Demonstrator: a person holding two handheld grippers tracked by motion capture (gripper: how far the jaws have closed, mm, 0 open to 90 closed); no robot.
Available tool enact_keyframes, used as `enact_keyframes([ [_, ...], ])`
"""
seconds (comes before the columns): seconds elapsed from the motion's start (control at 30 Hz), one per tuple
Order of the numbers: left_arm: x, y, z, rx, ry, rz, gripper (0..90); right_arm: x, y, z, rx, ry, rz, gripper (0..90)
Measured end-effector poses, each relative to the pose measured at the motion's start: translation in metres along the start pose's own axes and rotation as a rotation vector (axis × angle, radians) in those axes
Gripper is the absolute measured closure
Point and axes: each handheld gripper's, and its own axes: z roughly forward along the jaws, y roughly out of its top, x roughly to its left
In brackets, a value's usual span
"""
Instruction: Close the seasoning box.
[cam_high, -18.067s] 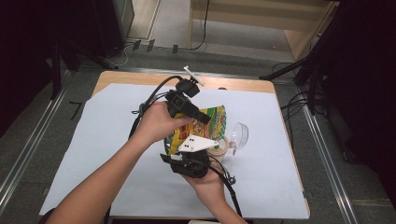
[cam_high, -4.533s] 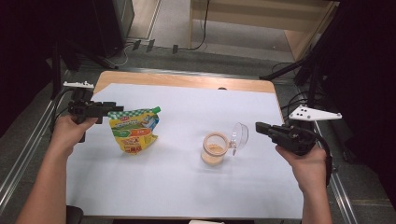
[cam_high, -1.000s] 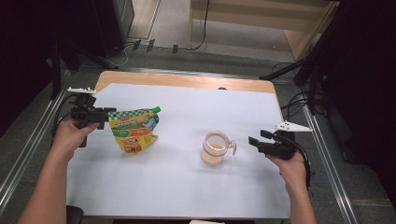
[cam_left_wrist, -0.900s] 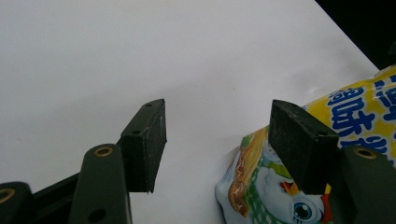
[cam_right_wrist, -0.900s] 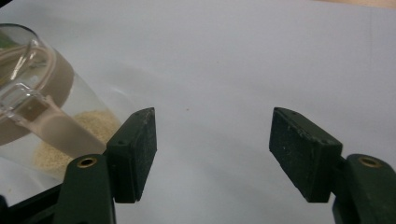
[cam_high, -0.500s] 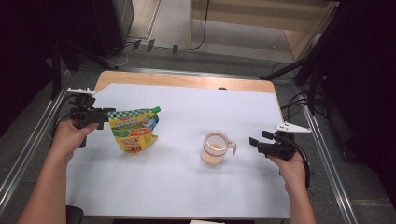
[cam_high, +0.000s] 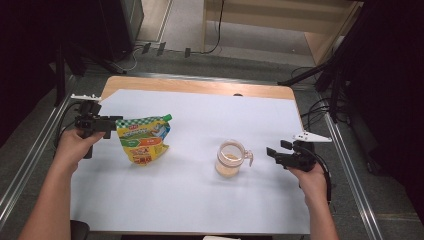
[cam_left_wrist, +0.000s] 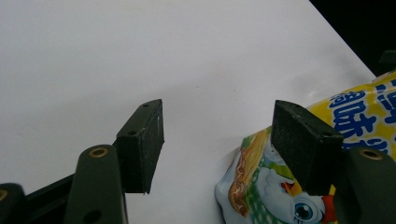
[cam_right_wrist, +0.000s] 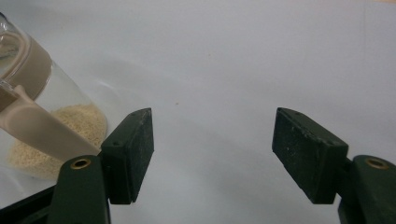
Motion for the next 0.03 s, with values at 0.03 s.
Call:
enact_keyframes([
  [0.03, 0.0004, 0.0, -0.0003, -0.004, 0.0, 0.001, 34.3, 0.0, 0.0001, 0.0003, -0.001, 0.0, -0.002, 30.2],
])
